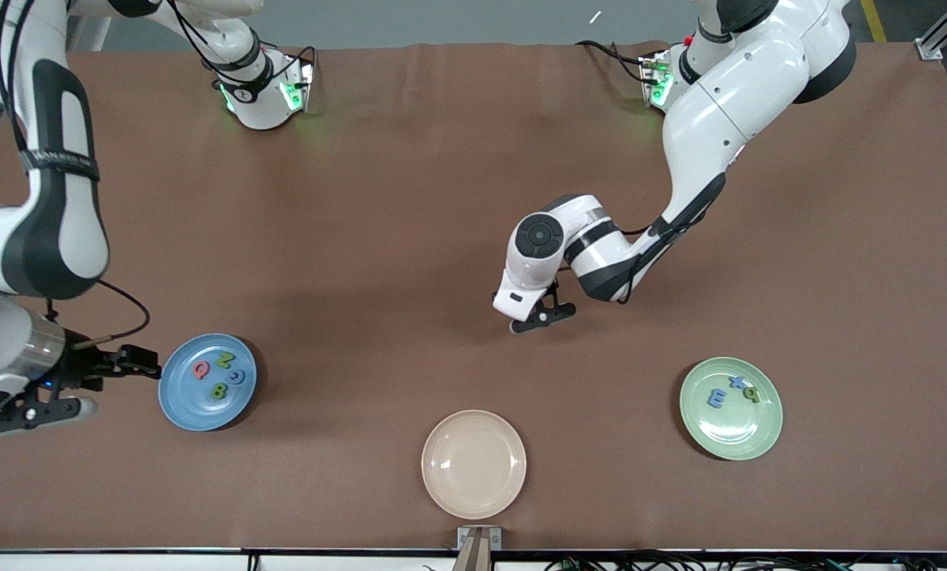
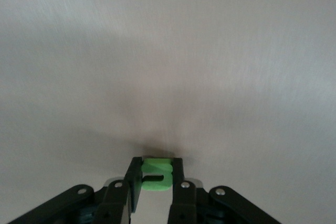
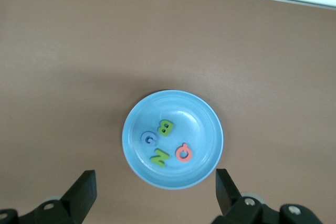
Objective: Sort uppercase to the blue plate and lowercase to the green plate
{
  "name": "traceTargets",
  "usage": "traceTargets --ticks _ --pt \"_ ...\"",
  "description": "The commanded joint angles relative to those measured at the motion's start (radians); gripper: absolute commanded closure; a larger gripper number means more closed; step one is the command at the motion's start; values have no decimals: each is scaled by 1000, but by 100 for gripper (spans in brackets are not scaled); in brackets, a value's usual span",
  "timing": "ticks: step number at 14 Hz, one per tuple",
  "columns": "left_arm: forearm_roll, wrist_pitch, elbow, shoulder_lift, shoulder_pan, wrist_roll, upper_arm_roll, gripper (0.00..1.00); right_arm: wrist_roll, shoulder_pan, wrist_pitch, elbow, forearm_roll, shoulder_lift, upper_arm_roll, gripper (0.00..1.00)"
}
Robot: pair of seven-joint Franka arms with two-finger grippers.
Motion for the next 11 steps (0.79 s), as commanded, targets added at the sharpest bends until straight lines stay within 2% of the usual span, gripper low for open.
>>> traceTargets --ticks 1,5,8,11 --pt "10 -6 27 -28 58 11 3 100 -3 -12 -71 -48 -3 -132 15 0" --pt "12 -7 54 -53 179 162 -4 100 27 -31 -169 -52 -7 -220 12 0" --pt "12 -56 126 -54 242 282 -2 100 79 -26 -216 -70 -64 -295 8 0" --pt "3 -56 134 -56 358 440 -5 100 84 -20 -159 -203 -65 -410 16 0"
